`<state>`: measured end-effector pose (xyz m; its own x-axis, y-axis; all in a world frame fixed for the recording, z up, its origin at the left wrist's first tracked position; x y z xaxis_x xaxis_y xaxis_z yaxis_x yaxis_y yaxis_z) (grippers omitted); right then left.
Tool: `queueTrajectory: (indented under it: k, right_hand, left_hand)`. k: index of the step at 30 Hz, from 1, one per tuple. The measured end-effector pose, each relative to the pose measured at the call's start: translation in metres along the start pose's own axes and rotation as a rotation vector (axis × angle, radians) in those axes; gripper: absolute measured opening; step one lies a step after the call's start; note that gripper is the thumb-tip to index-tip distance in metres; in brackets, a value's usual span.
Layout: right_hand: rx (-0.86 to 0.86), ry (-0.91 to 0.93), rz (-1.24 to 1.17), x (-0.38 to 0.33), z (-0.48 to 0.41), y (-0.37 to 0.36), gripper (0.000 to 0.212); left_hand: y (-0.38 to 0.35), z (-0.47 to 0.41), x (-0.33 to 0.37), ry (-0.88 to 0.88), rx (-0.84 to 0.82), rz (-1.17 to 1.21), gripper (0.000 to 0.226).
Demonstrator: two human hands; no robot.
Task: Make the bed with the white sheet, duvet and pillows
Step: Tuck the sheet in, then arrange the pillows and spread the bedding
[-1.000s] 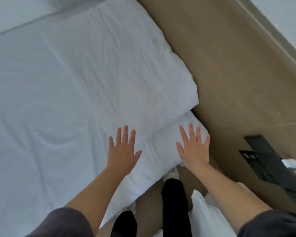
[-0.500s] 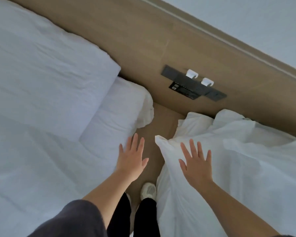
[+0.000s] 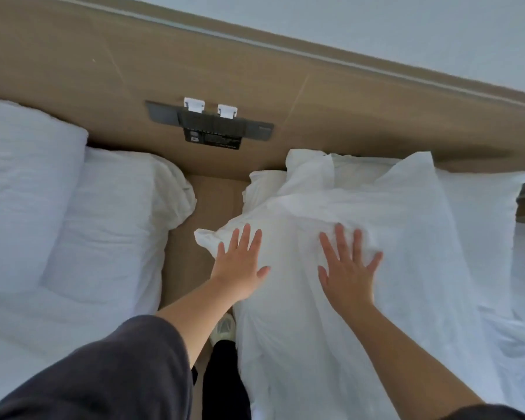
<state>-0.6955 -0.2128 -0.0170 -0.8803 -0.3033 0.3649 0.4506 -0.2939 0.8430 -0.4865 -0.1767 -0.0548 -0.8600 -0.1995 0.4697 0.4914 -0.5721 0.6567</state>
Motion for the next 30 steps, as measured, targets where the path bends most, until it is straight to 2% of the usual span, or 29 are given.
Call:
queueTrajectory:
  k: [3,6,8,10,12,16,19,22,25,28,30]
  right_hand:
    - [-0.04,-0.087,-0.015,0.048,-0.002,-0.017,0.09]
    - [-0.033,-0.051,0.001,0.061,-0.007,-0.026,0.096]
    - [-0.004,-0.031,-0.017,0.062,-0.009,-0.032,0.088]
    - [0.054,-0.02,-0.035,0.057,-0.012,-0.027,0.072]
    - [0.059,-0.102,-0.11,0.087,-0.012,-0.046,0.065]
    - [0.103,-0.18,-0.178,0.105,-0.003,-0.056,0.064]
    - [0.098,-0.225,-0.219,0.11,0.003,-0.063,0.067]
    - [0.127,-0.271,-0.243,0.115,0.009,-0.062,0.069]
    - [0.195,-0.226,-0.249,0.105,0.009,-0.042,0.071]
    - [0.218,-0.144,-0.265,0.079,0.001,-0.019,0.069]
    - [0.177,-0.177,-0.324,0.074,-0.006,-0.019,0.068]
  left_hand:
    - [0.019,-0.031,0.049,-0.054,0.022,0.077,0.085]
    - [0.032,-0.057,0.098,-0.148,0.053,0.068,0.087]
    - [0.033,-0.074,0.126,-0.187,0.065,0.014,0.085]
    - [0.036,-0.085,0.132,-0.15,0.059,0.003,0.083]
    - [0.023,-0.115,0.159,-0.111,0.019,-0.067,0.082]
    - [0.021,-0.137,0.17,0.019,0.024,-0.02,0.094]
    - [0.013,-0.142,0.181,0.036,0.007,0.112,0.076]
    - [0.021,-0.141,0.186,-0.074,0.055,0.282,0.05]
    - [0.047,-0.125,0.169,-0.133,0.175,0.294,0.042]
    - [0.074,-0.109,0.125,-0.082,0.316,0.24,0.043]
    - [0.087,-0.104,0.09,-0.001,0.383,0.215,0.039]
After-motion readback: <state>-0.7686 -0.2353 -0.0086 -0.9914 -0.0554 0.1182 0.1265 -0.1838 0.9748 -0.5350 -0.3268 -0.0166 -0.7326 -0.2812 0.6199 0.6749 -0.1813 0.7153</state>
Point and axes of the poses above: each hand's wrist, its own z-axis away from the middle knuckle, its own y-axis out of the back of the hand, x = y × z, the point moved 8 cm from there along -z, towards the middle knuckle, and after that the axes turned 10 degrees about z, right-handed, at the moved point
